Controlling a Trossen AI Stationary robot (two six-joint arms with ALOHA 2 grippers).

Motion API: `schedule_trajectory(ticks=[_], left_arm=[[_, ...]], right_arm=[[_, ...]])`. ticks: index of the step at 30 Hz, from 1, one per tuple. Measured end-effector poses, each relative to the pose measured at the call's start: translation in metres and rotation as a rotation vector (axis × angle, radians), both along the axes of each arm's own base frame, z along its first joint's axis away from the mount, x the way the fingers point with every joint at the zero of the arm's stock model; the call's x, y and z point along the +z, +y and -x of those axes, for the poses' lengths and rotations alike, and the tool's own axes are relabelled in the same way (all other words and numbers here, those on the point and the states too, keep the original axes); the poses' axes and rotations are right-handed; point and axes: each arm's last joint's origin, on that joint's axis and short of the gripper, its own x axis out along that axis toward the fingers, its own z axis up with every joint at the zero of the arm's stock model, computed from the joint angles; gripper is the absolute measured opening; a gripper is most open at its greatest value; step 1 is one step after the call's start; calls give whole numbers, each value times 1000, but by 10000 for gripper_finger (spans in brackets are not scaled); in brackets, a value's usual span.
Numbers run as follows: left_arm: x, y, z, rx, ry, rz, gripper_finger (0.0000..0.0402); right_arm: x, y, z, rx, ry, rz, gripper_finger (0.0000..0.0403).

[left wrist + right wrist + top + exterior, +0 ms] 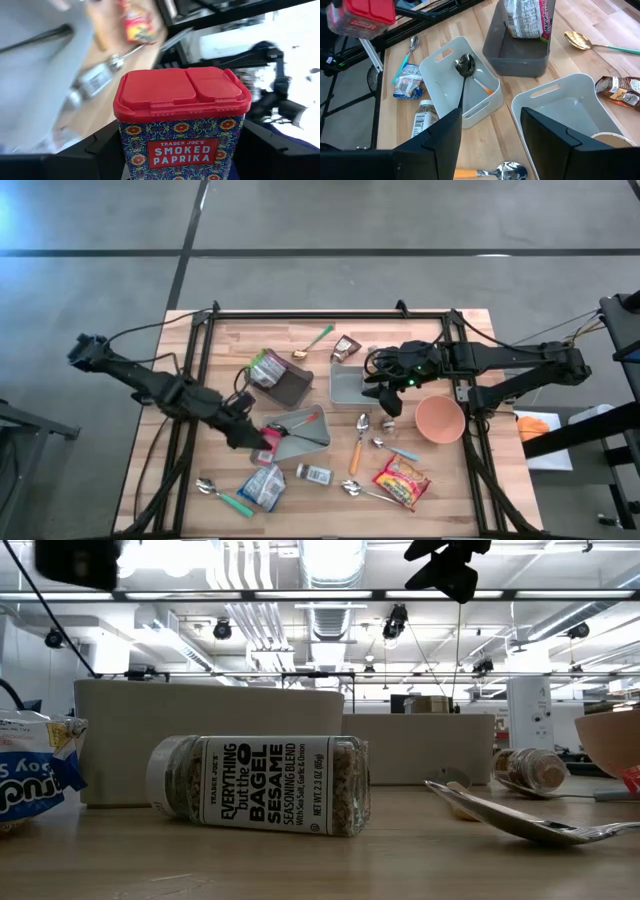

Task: Pick & Place Food Item
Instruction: Put the red seasoning can into the top gray bin

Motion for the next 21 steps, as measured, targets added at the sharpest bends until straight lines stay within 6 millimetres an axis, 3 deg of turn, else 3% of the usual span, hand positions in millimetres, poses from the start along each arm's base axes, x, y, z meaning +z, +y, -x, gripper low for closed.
schedule_trajectory(ticks=[6, 21], left_arm=[[-3, 14, -14, 4, -8, 15, 278], [-14, 18, -54, -161, -107, 102, 278]], right_arm=[[9, -2, -6, -74, -111, -100, 200], [13, -2, -8, -88, -153, -126, 200]])
